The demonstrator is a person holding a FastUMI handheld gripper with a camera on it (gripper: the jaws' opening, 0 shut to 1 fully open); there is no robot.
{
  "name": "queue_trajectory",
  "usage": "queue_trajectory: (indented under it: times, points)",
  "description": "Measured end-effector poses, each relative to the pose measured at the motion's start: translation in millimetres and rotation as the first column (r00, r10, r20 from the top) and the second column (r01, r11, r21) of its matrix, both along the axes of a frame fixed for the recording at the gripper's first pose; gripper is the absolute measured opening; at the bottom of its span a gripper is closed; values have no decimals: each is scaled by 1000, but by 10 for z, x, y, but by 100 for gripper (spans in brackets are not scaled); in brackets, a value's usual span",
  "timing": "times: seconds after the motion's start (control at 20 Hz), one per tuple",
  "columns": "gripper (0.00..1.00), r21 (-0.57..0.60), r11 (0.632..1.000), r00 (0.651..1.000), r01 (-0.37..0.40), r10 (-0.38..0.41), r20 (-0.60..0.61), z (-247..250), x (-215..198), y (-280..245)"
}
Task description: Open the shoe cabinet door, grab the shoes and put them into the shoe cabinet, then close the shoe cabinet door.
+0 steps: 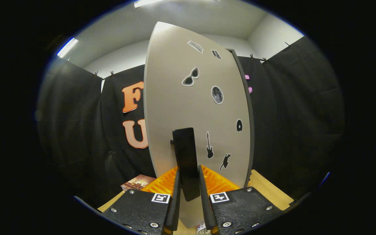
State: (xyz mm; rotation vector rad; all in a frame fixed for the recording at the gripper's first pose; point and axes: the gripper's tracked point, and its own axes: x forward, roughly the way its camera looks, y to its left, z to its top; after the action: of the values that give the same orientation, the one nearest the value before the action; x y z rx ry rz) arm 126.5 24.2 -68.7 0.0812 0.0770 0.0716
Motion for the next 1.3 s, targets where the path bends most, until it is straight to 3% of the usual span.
queue_trajectory:
  times: [0.85, 1.3]
  points:
    - [30, -54, 992, 994, 113, -113, 7, 1, -605, -1337]
    - [30, -57, 979, 981, 194, -193, 26, 27, -607, -1883]
